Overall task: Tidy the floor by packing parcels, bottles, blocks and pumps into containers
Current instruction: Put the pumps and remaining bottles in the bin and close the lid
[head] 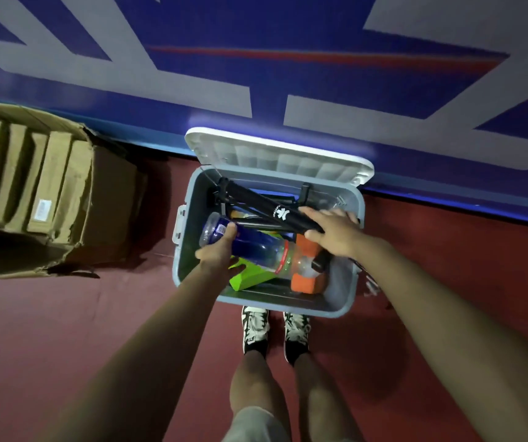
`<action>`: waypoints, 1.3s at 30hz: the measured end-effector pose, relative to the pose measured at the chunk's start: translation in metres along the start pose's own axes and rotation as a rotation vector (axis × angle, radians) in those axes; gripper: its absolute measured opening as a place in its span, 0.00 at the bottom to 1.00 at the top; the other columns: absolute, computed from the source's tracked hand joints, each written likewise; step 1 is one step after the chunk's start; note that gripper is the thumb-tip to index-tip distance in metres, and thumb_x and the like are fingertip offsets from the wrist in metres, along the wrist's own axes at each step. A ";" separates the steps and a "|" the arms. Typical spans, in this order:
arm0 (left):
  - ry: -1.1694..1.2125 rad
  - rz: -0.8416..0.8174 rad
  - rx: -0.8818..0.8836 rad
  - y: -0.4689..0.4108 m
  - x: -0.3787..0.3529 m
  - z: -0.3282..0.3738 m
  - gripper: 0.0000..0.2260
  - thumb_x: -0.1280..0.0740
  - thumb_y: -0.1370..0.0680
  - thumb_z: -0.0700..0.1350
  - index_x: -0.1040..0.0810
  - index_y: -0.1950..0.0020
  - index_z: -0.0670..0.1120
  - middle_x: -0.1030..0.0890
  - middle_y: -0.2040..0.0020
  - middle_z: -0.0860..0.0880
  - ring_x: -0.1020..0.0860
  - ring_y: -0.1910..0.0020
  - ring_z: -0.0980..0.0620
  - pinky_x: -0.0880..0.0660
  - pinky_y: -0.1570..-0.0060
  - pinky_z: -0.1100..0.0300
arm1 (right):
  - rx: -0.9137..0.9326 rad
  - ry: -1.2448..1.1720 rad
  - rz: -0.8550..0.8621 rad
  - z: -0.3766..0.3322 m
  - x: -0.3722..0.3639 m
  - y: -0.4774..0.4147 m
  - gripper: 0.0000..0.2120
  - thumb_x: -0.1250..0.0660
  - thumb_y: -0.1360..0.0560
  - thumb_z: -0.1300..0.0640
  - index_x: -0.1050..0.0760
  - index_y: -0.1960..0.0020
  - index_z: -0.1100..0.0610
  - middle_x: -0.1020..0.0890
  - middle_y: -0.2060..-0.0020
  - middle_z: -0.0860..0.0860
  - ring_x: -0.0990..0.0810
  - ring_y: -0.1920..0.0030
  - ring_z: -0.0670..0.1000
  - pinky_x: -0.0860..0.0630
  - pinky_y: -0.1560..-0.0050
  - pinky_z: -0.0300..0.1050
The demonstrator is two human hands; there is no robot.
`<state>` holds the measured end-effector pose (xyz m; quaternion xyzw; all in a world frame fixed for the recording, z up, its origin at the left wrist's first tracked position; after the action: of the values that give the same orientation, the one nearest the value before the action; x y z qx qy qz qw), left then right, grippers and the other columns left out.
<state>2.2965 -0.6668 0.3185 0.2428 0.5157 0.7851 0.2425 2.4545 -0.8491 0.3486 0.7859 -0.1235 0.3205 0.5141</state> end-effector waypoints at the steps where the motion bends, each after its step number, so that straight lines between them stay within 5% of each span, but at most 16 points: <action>1: -0.063 -0.026 0.033 -0.045 0.002 -0.017 0.42 0.25 0.39 0.64 0.32 0.32 0.46 0.27 0.36 0.45 0.24 0.44 0.42 0.22 0.59 0.49 | -0.028 0.002 0.005 0.011 -0.006 -0.015 0.26 0.43 0.20 0.48 0.46 0.23 0.46 0.37 0.26 0.52 0.44 0.26 0.55 0.48 0.29 0.53; 3: -0.149 -0.055 0.147 -0.096 0.008 -0.042 0.49 0.22 0.48 0.65 0.29 0.32 0.45 0.27 0.32 0.44 0.25 0.40 0.41 0.23 0.48 0.44 | -0.099 -0.039 0.043 0.031 -0.015 -0.032 0.23 0.44 0.20 0.51 0.40 0.25 0.48 0.37 0.27 0.54 0.42 0.27 0.57 0.43 0.29 0.51; 6: -0.232 -0.048 0.131 -0.043 -0.002 -0.024 0.22 0.32 0.26 0.52 0.27 0.38 0.39 0.25 0.39 0.44 0.25 0.44 0.45 0.27 0.40 0.47 | -0.121 -0.154 0.065 0.044 -0.030 -0.025 0.16 0.42 0.21 0.56 0.27 0.34 0.53 0.27 0.36 0.54 0.29 0.36 0.57 0.33 0.38 0.45; 8: -0.280 -0.057 0.099 -0.018 -0.008 -0.018 0.09 0.39 0.21 0.46 0.28 0.45 0.42 0.25 0.46 0.45 0.25 0.50 0.46 0.29 0.42 0.50 | -0.117 -0.169 0.037 0.045 -0.041 -0.011 0.13 0.40 0.22 0.57 0.23 0.40 0.52 0.23 0.41 0.54 0.24 0.41 0.57 0.29 0.40 0.47; 12: -0.405 -0.096 -0.002 0.006 -0.011 -0.001 0.04 0.40 0.20 0.43 0.27 0.50 0.44 0.23 0.52 0.47 0.25 0.63 0.51 0.28 0.48 0.53 | -0.163 -0.205 -0.005 0.043 -0.042 0.016 0.11 0.40 0.23 0.57 0.21 0.48 0.49 0.19 0.45 0.51 0.21 0.45 0.55 0.24 0.44 0.48; 19: -0.857 -0.188 -0.347 0.079 -0.029 0.059 0.06 0.39 0.25 0.46 0.28 0.61 0.46 0.24 0.60 0.45 0.28 0.67 0.49 0.33 0.71 0.61 | -0.165 -0.237 0.022 0.012 -0.008 0.064 0.11 0.42 0.23 0.57 0.21 0.50 0.47 0.17 0.48 0.50 0.20 0.47 0.54 0.24 0.45 0.48; 22: -1.040 -0.219 -0.509 0.115 -0.035 0.084 0.09 0.39 0.27 0.44 0.23 0.59 0.40 0.24 0.62 0.41 0.29 0.64 0.48 0.25 0.61 0.52 | -0.147 -0.254 0.029 -0.003 0.008 0.089 0.11 0.41 0.23 0.57 0.21 0.49 0.47 0.18 0.47 0.49 0.20 0.46 0.53 0.25 0.44 0.47; 28: -1.388 -0.238 -0.676 0.140 -0.044 0.105 0.07 0.41 0.24 0.40 0.23 0.52 0.42 0.19 0.51 0.41 0.22 0.53 0.42 0.26 0.53 0.56 | -0.193 -0.292 0.079 -0.001 0.022 0.106 0.10 0.39 0.24 0.58 0.20 0.50 0.49 0.17 0.47 0.49 0.20 0.46 0.53 0.24 0.44 0.46; 32: -1.559 -0.200 -0.734 0.108 -0.063 0.094 0.10 0.42 0.22 0.44 0.25 0.44 0.45 0.20 0.45 0.42 0.23 0.47 0.41 0.26 0.49 0.54 | -0.316 -0.269 0.097 0.036 0.001 0.084 0.11 0.41 0.23 0.58 0.21 0.48 0.51 0.18 0.45 0.51 0.21 0.44 0.56 0.27 0.49 0.43; 39: -1.787 -0.323 -0.942 -0.005 -0.159 0.021 0.19 0.42 0.21 0.50 0.36 0.29 0.52 0.32 0.34 0.48 0.32 0.34 0.45 0.29 0.43 0.49 | -0.550 -0.456 0.192 0.149 -0.088 -0.002 0.17 0.39 0.24 0.52 0.29 0.37 0.55 0.26 0.40 0.60 0.25 0.40 0.62 0.26 0.41 0.55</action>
<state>2.4319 -0.7510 0.3006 0.5469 -0.1880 0.3981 0.7121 2.4443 -0.9925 0.2516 0.6544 -0.3896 0.1389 0.6330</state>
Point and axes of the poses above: each hand's wrist, its own y-axis away from the middle knuckle, its own x-axis out of the back of the hand, z = x × y, the point moved 6 cm from there along -y, towards the middle knuckle
